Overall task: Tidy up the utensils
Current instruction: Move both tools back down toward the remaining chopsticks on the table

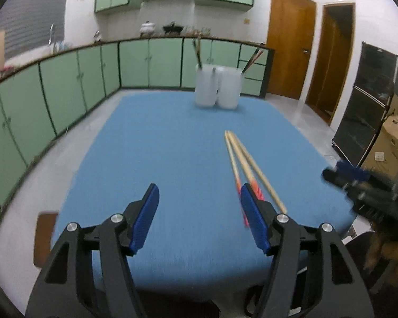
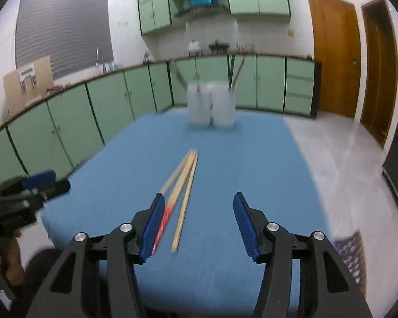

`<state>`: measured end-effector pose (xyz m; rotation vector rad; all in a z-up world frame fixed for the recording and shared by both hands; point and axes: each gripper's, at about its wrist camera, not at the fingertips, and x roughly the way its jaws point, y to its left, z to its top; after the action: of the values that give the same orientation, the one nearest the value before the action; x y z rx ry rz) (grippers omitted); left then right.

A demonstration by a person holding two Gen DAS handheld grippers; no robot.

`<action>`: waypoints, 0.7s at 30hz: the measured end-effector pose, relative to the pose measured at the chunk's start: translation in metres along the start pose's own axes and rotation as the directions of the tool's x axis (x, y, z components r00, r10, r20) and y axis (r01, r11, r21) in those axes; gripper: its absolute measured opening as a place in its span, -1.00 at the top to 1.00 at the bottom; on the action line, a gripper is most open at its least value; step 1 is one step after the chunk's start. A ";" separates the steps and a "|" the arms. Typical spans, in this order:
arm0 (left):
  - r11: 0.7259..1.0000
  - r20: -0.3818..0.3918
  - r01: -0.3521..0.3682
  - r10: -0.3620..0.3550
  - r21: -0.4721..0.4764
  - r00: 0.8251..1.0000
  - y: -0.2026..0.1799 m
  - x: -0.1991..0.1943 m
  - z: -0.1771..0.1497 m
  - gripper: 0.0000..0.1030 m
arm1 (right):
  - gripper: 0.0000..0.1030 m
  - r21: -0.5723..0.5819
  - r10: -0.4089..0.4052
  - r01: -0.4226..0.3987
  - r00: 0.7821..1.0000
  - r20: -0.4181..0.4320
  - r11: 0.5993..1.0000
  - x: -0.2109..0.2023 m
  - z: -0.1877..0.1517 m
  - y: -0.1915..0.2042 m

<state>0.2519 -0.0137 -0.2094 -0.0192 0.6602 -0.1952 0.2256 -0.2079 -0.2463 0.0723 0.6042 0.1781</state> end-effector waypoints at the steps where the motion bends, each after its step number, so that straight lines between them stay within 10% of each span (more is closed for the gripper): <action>1: 1.000 -0.010 -0.001 0.001 -0.012 1.000 0.003 0.001 -0.006 -0.21 | 0.13 0.001 0.005 -0.005 1.000 -0.017 1.000 0.006 -0.009 0.001; 21: 1.000 -0.054 -0.010 0.009 -0.012 0.998 0.004 0.020 -0.021 -0.21 | 0.44 -0.024 -0.015 0.013 0.997 -0.071 1.000 0.059 -0.033 0.004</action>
<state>0.2547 -0.0120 -0.2386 -0.0227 0.7156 -0.1831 0.2536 -0.1924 -0.3058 0.0390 0.6732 0.1745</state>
